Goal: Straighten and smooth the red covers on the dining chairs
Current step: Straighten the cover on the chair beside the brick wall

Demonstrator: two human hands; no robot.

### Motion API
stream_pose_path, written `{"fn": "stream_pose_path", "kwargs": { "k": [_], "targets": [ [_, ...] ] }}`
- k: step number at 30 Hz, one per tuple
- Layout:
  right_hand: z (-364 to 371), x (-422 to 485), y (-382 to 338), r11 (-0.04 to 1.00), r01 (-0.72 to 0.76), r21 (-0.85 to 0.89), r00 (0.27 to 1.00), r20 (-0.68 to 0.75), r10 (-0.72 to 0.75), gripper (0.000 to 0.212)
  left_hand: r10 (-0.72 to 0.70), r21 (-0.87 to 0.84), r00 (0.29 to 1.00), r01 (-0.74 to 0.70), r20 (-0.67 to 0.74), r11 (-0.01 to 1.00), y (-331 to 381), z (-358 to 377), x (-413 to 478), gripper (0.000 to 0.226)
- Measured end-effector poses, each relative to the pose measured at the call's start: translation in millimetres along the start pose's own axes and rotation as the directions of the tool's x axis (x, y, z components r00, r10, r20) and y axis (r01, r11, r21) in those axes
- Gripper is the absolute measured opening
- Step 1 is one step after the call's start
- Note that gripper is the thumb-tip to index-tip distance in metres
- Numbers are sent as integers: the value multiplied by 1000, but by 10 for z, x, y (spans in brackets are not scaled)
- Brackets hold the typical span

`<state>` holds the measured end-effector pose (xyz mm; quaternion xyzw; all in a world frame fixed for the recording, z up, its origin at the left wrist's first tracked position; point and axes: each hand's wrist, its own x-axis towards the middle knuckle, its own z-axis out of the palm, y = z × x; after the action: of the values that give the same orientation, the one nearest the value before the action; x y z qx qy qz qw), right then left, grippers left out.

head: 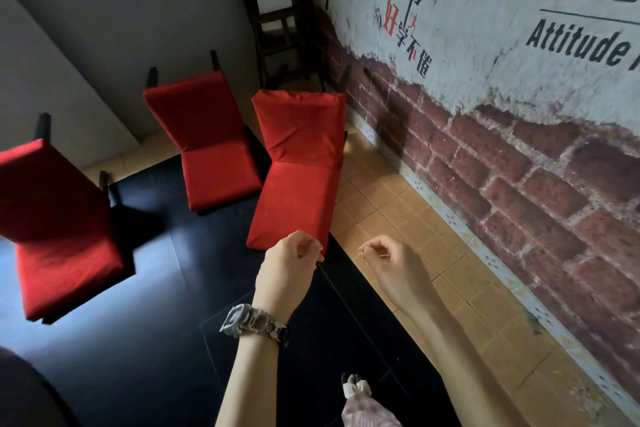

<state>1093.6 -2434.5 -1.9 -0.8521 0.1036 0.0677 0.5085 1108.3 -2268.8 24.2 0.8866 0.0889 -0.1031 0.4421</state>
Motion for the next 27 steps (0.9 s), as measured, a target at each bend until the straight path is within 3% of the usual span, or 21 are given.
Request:
{"fn": "stream_pose_path", "kwargs": {
  "k": [18, 27],
  "targets": [
    [32, 1143, -422, 999, -34, 3, 999, -6, 34, 13, 8, -19, 999, -7, 47, 1000, 279, -74, 1328, 21],
    [652, 1949, -925, 997, -69, 22, 993, -94, 71, 14, 91, 48, 989, -98, 120, 994, 186, -759, 2429, 23]
  ]
}}
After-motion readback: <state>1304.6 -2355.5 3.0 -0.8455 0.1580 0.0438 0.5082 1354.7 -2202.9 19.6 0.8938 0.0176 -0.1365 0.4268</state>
